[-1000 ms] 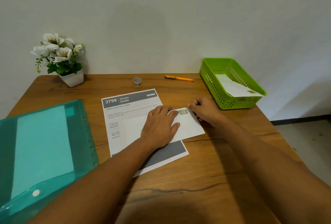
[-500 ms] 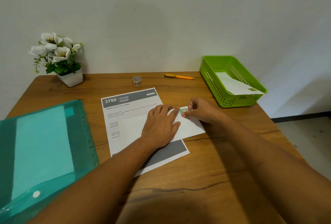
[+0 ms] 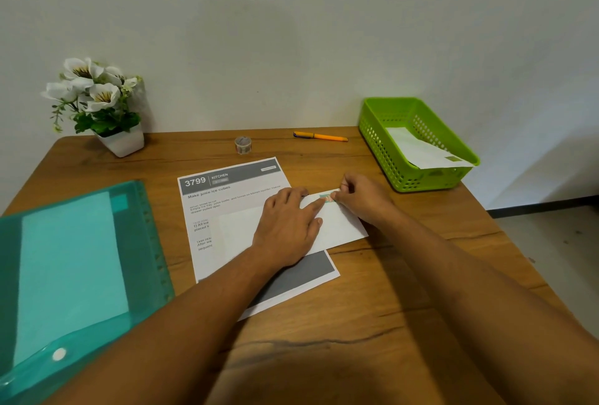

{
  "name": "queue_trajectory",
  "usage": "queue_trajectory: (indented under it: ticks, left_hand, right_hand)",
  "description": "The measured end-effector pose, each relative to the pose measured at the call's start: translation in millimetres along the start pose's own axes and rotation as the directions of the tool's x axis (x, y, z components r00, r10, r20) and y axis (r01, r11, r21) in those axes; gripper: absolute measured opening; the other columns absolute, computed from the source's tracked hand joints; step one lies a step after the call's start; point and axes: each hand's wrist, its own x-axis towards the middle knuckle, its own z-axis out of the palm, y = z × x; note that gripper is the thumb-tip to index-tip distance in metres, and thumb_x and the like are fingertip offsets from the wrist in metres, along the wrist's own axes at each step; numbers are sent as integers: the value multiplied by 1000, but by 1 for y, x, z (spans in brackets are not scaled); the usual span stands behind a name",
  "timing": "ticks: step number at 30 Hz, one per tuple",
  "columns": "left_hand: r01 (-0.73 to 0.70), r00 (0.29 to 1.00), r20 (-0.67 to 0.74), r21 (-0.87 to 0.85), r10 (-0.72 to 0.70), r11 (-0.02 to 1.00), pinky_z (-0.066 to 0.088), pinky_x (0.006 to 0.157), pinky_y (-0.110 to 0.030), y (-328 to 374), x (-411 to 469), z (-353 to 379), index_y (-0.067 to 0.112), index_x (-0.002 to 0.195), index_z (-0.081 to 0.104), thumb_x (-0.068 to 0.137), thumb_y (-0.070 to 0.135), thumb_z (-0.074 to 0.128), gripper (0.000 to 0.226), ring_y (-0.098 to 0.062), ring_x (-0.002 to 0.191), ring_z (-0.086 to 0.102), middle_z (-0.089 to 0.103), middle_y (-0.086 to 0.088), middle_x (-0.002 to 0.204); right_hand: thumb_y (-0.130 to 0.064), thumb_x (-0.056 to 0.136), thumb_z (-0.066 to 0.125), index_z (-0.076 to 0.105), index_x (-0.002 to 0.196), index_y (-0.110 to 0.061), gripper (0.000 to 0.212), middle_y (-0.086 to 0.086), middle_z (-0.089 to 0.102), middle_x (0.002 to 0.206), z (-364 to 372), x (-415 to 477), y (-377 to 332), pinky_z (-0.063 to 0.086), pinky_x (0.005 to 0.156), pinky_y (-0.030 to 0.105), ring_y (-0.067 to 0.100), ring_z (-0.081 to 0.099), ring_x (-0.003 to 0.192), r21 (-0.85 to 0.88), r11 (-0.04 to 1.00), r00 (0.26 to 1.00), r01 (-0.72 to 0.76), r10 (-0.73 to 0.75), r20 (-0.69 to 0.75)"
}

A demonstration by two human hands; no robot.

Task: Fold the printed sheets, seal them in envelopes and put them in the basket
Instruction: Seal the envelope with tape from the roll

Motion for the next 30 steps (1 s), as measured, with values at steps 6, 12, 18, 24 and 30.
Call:
queue_trajectory:
  ticks: [6, 12, 18, 24, 30]
  left_hand:
    - [-8, 1000, 9, 10, 8, 1000, 31, 112, -44, 0, 0, 0, 35, 154, 40, 106, 50, 27, 52, -25, 142, 32, 38, -2, 157]
    - [14, 1000, 7, 3, -14, 1000, 32, 113, -43, 2, -1, -3, 19, 153, 40, 105, 51, 30, 59, -24, 140, 35, 40, -2, 156]
    - [15, 1000, 9, 1, -15, 1000, 32, 114, -42, 2, -1, -4, 17, 154, 38, 105, 52, 29, 60, -24, 140, 35, 39, -3, 156]
    - [-2, 1000, 1, -5, 2, 1000, 33, 112, -44, 2, -1, -1, 31, 156, 36, 106, 50, 28, 54, -26, 140, 35, 39, -3, 157]
    - [-16, 1000, 6, 3, 16, 1000, 33, 111, -44, 0, -1, -1, 32, 154, 41, 106, 49, 27, 52, -25, 139, 35, 40, -3, 156]
  right_hand:
    - [-34, 95, 70, 62, 88, -17, 21, 2, 68, 81, 0, 6, -2, 46, 62, 38, 22, 61, 78, -18, 999, 999, -41, 41, -19]
    - [-50, 94, 67, 55, 84, -21, 33, -1, 67, 83, 8, 6, -6, 40, 59, 36, 20, 62, 81, -45, 995, 996, -90, 90, -9]
    - [-57, 92, 68, 55, 90, -21, 38, 1, 61, 91, 15, 2, -18, 35, 56, 32, 22, 56, 83, -173, 981, 996, -93, 89, -31]
    - [-33, 90, 79, 58, 87, -19, 25, 3, 67, 87, -3, -7, -3, 49, 65, 40, 20, 61, 80, 105, 992, 996, -67, 59, 73]
    - [-37, 92, 75, 55, 80, -22, 28, 1, 65, 79, 7, 4, -6, 41, 61, 36, 19, 55, 72, 41, 994, 993, -104, 106, -59]
